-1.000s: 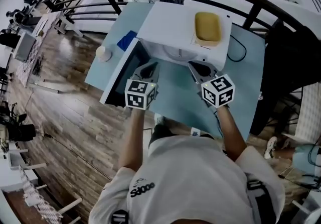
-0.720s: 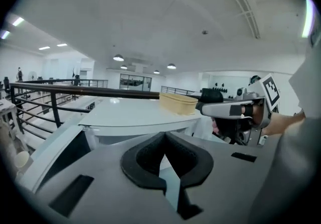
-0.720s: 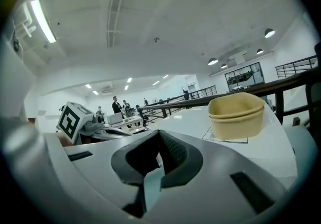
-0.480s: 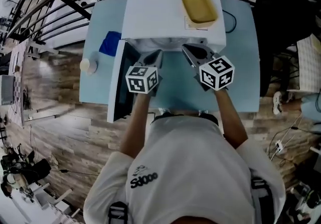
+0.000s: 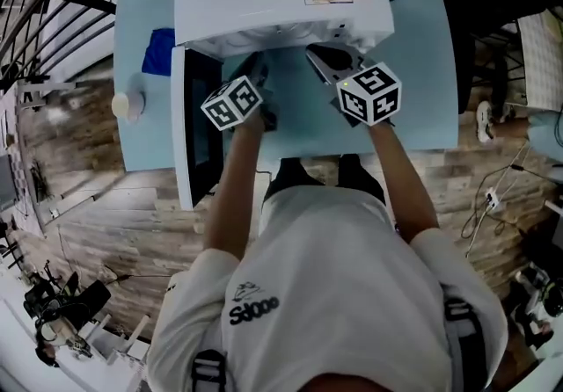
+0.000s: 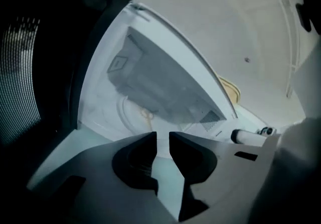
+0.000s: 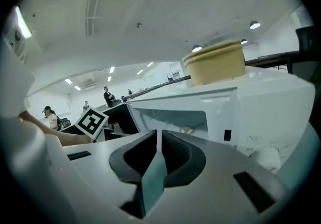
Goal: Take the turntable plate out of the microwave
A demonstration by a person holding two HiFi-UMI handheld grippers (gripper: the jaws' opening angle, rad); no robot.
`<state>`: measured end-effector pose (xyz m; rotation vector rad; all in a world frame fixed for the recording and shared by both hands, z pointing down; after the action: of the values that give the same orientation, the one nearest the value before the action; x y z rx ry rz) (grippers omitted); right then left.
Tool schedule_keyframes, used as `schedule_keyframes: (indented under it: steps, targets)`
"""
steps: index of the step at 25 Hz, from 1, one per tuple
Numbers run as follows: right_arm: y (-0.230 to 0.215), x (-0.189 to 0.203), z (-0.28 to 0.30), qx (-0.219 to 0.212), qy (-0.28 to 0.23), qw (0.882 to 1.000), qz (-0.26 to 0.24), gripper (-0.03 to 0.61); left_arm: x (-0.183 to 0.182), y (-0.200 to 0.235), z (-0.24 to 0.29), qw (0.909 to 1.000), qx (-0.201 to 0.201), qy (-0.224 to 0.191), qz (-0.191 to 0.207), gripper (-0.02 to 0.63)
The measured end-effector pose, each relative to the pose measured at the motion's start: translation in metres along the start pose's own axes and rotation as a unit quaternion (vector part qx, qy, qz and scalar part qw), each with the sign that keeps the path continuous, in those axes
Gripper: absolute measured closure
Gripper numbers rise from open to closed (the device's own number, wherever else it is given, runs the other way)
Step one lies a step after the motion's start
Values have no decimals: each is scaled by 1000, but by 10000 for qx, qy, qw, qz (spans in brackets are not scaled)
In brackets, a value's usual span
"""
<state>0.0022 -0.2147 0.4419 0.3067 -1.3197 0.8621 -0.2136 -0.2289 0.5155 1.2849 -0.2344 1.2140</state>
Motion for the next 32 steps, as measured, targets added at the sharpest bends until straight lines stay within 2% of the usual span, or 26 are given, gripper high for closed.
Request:
schedule_keyframes:
  steps: [2,3,7,10,14,18,21,24,27,29,32]
  targets:
    - [-6,11,8,-3,77,9997,222,539,3,11,12,9988,66,-170,-459,493]
    - [-9,16,12,0,124,9994,332,518,4,16,18,9978,78,-240,-615,482]
    - [-18,39,22,75,204,9957,896,477,12,32,38,9955,-73,-347,-879,450]
    - [-23,51,29,106,163,9914,1294,418,14,45,49,9900,-303,-443,-1308,433]
    - [-29,60,34,187,132,9878,1542,388,17,52,56,9814,-558,-605,-1736,417]
    - [-37,68,41,269,164,9854,1674,382,18,52,62,9775,-526,-648,-1935,419]
    - [-38,73,48,356,162,9824,1824,382,16,53,65,9693,-482,-684,-2312,419]
    - [-36,79,56,388,159,9791,1989,382,17,56,67,9569,-495,-670,-2783,447]
    - [-34,83,66,308,164,9750,2193,382,22,61,67,9445,-618,-645,-3160,540]
    - [-35,86,72,251,150,9721,2329,382,24,64,66,9409,-638,-658,-3261,572]
    - [-38,93,79,238,81,9654,2597,382,27,69,66,9382,-568,-637,-3355,577]
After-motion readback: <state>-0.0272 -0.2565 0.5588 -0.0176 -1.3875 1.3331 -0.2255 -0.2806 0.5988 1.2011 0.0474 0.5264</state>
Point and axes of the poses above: the fingertips, and each gripper's own axes: z forward along the fingers, y to its left, x out of its underside, the point moved 9 cm from there along -z, backward along the fingers, and after that the axes turned 4 degrees about -y, right-handed, at the moved point
